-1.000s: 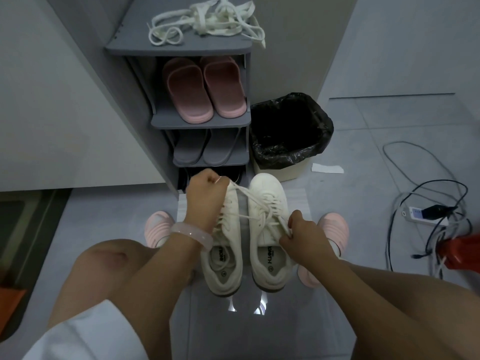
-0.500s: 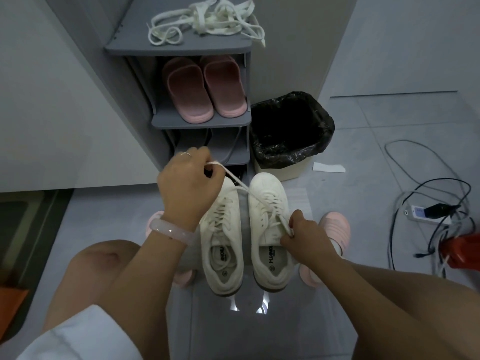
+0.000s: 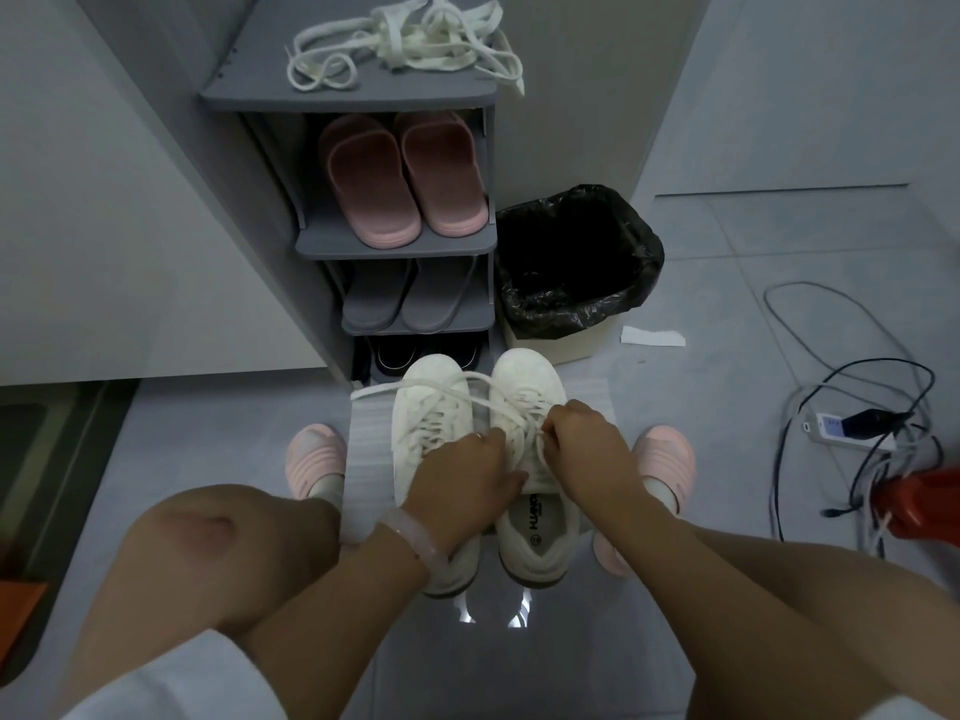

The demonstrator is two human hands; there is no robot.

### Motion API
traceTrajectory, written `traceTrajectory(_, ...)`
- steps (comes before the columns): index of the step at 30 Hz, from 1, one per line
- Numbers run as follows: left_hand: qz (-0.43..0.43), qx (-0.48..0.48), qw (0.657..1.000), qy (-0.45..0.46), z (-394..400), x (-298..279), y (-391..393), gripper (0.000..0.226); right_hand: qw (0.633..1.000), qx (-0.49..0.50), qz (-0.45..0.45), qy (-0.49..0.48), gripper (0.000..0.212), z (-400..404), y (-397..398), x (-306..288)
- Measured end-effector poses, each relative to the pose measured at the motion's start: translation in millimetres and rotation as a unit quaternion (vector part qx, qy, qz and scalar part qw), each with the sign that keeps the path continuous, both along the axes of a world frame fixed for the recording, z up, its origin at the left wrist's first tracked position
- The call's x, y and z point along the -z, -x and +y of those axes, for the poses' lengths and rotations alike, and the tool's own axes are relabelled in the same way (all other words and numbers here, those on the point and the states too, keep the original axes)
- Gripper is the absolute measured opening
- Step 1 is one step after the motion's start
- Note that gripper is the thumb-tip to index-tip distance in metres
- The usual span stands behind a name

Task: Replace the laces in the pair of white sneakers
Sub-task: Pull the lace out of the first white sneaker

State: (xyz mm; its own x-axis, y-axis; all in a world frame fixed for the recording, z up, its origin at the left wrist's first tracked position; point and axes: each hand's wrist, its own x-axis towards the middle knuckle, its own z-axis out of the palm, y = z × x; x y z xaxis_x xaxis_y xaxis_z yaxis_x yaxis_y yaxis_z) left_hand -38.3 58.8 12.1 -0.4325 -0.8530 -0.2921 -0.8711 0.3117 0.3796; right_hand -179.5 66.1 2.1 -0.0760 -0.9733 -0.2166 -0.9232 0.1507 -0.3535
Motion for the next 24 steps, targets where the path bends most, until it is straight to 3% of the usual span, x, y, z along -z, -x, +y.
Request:
traceTrajectory(2, -0.025, 0.003, 1.0, 0.013, 0, 7, 4, 0.041, 1.0, -0.004, 0.014, 0.007, 0.015, -3, -2, 0)
traceTrajectory(5, -0.081, 0.007, 0.995, 0.055, -3, 15, 7, 0.044, 0.989, 0.063, -0.132, 0.025, 0.012, -5, -4, -4)
traceTrajectory(8, -0.061, -0.025, 0.997, 0.04, -6, 18, 6, 0.049, 0.948, 0.111, -0.286, -0.081, 0.03, -10, -2, -10)
traceTrajectory(10, -0.002, -0.049, 0.999, 0.01, -7, 18, 5, 0.041, 0.928, 0.126, -0.303, -0.178, 0.028, -13, 3, -12)
traceTrajectory(14, 0.058, -0.068, 0.996, -0.03, -8, 17, 2, 0.036, 0.959, 0.067, -0.193, -0.198, 0.036, -17, 21, -19)
traceTrajectory(16, 0.066, -0.07, 0.994, -0.041, -10, 17, 2, 0.038, 0.984, -0.017, -0.032, -0.173, 0.038, -20, 33, -28)
traceTrajectory(18, 0.07, -0.07, 0.994, -0.039, -10, 17, 1, 0.04, 0.976, -0.093, 0.153, -0.12, 0.029, -23, 49, -33)
traceTrajectory(20, 0.072, -0.071, 0.994, -0.034, -9, 17, 2, 0.04, 0.975, -0.064, 0.201, -0.068, 0.023, -23, 61, -32)
traceTrajectory(21, 0.073, -0.074, 0.994, -0.036, -8, 17, 2, 0.04, 0.989, 0.005, 0.137, -0.055, 0.022, -22, 63, -32)
traceTrajectory(22, 0.072, -0.078, 0.994, -0.039, -8, 17, 3, 0.04, 0.993, 0.102, 0.004, -0.051, 0.023, -20, 62, -32)
traceTrajectory(23, 0.065, -0.079, 0.994, -0.042, -8, 16, 3, 0.042, 0.963, 0.201, -0.17, -0.06, 0.023, -16, 57, -32)
traceTrajectory(24, 0.057, -0.079, 0.994, -0.043, -8, 16, 4, 0.043, 0.898, 0.277, -0.335, -0.066, 0.022, -14, 51, -32)
